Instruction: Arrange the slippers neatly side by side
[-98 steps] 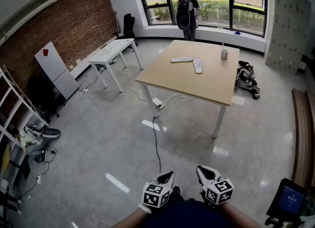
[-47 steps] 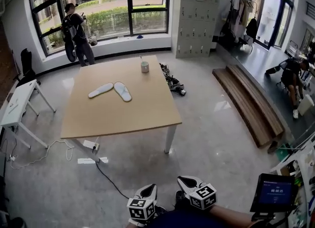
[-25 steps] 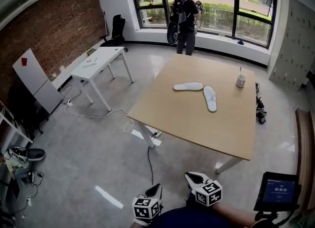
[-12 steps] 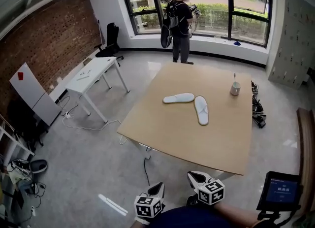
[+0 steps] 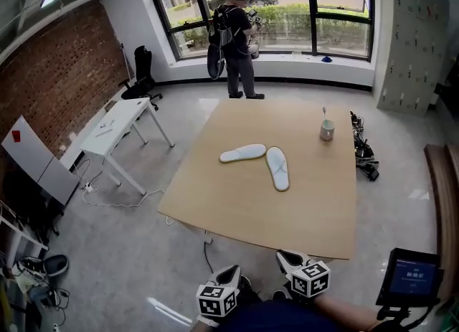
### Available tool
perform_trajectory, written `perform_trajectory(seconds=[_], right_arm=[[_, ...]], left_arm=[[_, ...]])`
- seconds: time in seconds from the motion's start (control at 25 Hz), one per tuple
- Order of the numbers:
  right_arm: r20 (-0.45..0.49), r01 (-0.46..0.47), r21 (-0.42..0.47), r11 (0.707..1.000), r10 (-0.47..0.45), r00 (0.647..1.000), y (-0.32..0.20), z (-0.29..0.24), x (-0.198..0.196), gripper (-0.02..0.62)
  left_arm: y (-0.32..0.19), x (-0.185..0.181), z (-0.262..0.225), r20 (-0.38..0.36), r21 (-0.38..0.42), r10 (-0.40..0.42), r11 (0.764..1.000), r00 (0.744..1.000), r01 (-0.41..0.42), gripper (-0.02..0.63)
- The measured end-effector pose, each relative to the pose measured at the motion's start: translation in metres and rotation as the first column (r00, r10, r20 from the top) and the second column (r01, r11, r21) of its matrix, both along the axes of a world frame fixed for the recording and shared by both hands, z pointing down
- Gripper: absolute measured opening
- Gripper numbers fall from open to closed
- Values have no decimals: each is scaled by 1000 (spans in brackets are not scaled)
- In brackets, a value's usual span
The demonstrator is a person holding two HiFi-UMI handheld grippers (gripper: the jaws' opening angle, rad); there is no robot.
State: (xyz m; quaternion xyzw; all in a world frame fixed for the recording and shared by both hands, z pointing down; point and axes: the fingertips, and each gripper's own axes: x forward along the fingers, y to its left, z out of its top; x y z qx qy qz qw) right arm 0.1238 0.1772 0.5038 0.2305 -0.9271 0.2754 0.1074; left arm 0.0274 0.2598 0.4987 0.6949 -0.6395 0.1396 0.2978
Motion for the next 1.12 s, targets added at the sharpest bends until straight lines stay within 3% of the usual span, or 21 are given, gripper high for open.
perform_trajectory(seconds=[0.28,0.48,0.88,1.12], right_arm=[[-39,-103,9,995,104,994,-36,4,16,11],[-70,-227,23,974,228,971,-83,4,18,11],[-137,-292,24,956,292,946,-148,8,-47,11],[-172,-363,34,931,364,915,-188,12,-80,11]], left_arm=[[-42,6,10,-37,10,91,996,995,-90,5],[-95,-6,17,-69,16,182,983,981,-181,5],[-185,-68,20,-121,17,290,957,949,-291,5],[-234,-110,27,-151,24,348,937,925,-349,5]])
